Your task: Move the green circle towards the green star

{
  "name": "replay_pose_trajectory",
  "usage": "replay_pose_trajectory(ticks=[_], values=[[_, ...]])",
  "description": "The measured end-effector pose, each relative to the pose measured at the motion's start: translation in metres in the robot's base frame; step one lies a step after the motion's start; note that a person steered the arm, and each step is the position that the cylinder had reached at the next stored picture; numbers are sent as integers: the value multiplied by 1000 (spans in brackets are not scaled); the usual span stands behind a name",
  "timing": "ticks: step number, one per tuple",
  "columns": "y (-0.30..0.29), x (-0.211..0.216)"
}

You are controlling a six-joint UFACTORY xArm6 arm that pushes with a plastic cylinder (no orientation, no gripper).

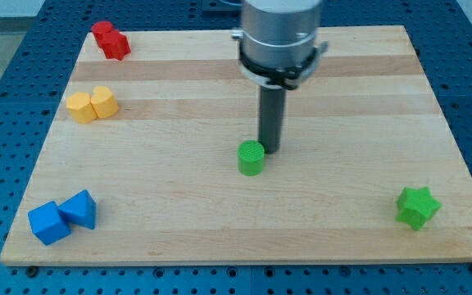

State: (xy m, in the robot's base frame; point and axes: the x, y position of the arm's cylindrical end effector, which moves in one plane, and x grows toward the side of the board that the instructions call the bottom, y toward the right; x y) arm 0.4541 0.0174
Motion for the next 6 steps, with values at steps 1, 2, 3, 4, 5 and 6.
replay_pose_trajectory(ticks=[1,2,3,4,5,6], values=[[-18,-52],[-64,-7],[-48,38],[33,39],[89,39],[47,-1]])
